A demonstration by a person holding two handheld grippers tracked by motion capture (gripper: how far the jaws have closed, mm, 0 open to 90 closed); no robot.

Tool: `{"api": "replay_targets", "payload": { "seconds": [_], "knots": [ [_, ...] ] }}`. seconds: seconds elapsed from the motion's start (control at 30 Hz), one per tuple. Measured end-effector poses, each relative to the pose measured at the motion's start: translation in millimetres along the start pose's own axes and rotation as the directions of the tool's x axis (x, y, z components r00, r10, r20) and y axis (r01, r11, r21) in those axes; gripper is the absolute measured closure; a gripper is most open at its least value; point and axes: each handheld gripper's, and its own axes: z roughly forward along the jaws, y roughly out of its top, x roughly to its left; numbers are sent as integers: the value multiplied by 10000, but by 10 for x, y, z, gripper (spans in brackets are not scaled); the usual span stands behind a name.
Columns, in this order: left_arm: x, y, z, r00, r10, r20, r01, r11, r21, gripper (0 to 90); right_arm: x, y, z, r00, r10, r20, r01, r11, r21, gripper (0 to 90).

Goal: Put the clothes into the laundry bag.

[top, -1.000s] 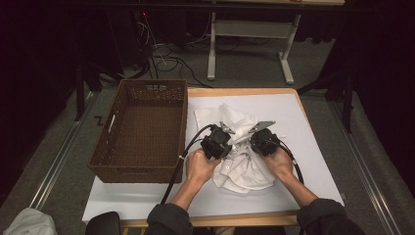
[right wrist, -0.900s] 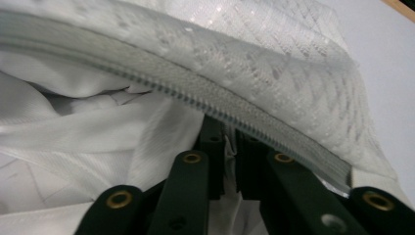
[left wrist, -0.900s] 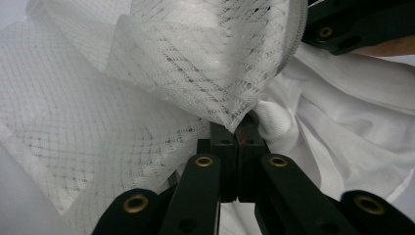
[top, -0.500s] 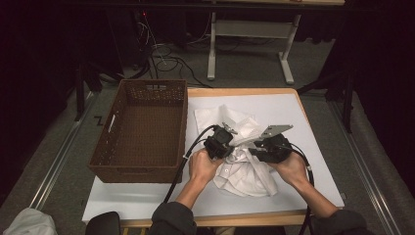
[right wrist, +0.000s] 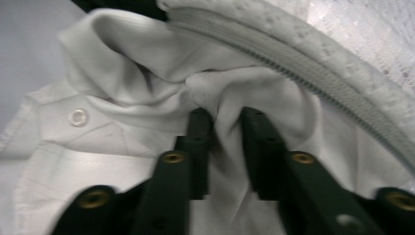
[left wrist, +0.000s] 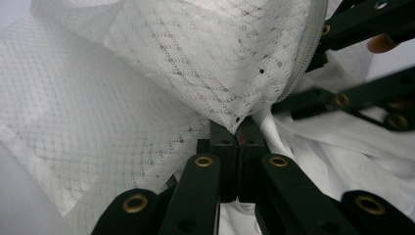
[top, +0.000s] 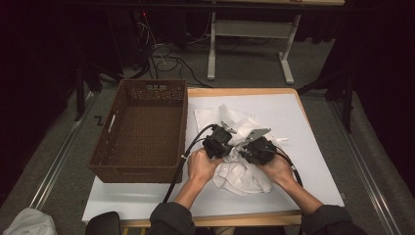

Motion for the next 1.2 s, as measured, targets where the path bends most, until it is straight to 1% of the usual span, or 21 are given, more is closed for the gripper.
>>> {"api": "replay_targets", "payload": {
  "seconds": [0.07,0.1,0.13,0.17,0.2,0.3,0.4,0.43,0.47,0.53,0.57,0.6,0.67,0.73,0.77,0.83,0.93,1.0,1.03,1.1,1.2],
  "knots": [
    [-8,-1,-26,10000,21,-16,-21,10000,-48,889,-33,10,15,9999,106,-36,-106,9999,-60,854],
    [-14,-3,-35,10000,24,-22,-25,10000,-91,889,-29,18,14,9998,188,50,-187,9997,-125,863],
    [-14,-5,-42,10000,47,-20,-48,10000,-64,890,-28,30,11,9997,68,242,-62,9997,-226,868],
    [-13,-9,-48,10000,90,-20,-90,9999,-44,890,-31,40,-1,9995,56,312,-48,9996,-272,871],
    [-12,-15,-55,9999,126,-28,-126,9999,-2,890,-39,52,-17,9989,93,456,-70,9987,-508,873],
    [-15,-37,-56,9988,433,-223,-426,9986,307,890,-101,92,-70,9962,447,744,-384,9957,-839,876],
    [-22,-55,-64,9984,546,-127,-541,9978,384,891,-166,144,-84,9923,647,1056,-546,9939,-961,876],
    [-32,-61,-63,9982,591,-50,-588,9976,366,891,-184,160,-82,9898,826,1160,-710,9924,-1008,876],
    [-46,-65,-62,9979,641,53,-642,9972,380,891,-208,171,-62,9874,955,1262,-825,9911,-1049,876],
    [-84,-71,-56,9965,806,225,-815,9959,388,891,-260,184,27,9835,1120,1422,-994,9907,-927,876],
    [-104,-72,-50,9958,887,240,-897,9950,441,891,-262,187,88,9806,1326,1443,-1228,9896,-750,876],
    [-115,-73,-36,9952,938,287,-951,9943,484,891,-266,188,149,9820,1206,1457,-1128,9918,-608,875],
    [-115,-76,11,9954,920,264,-934,9939,581,888,-237,205,191,9828,1125,1467,-1048,9927,-590,866],
    [-98,-75,39,9967,745,337,-763,9955,563,885,-241,203,150,9848,1124,1322,-1061,9929,-543,835],
    [-91,-75,54,9973,636,379,-654,9966,504,884,-256,188,130,9847,1219,1247,-1150,9915,-614,809],
    [-86,-70,84,9977,568,369,-585,9971,481,883,-306,137,58,9825,1549,1034,-1480,9864,-712,741],
    [-88,-62,126,9983,483,321,-497,9977,456,881,-372,49,-86,9833,1628,813,-1560,9842,-838,685],
    [-85,-54,149,9988,399,293,-412,9980,474,880,-410,-15,-203,9841,1619,727,-1550,9837,-913,672],
    [-85,-49,159,9991,356,235,-368,9981,492,879,-433,-46,-258,9836,1671,677,-1595,9815,-1056,667],
    [-81,-41,178,9993,318,211,-329,9981,529,879,-488,-100,-371,9802,1909,535,-1831,9750,-1258,661],
    [-79,-38,199,9995,266,168,-276,9980,574,877,-578,-169,-472,9743,2145,682,-2032,9686,-1435,648]
  ]
}}
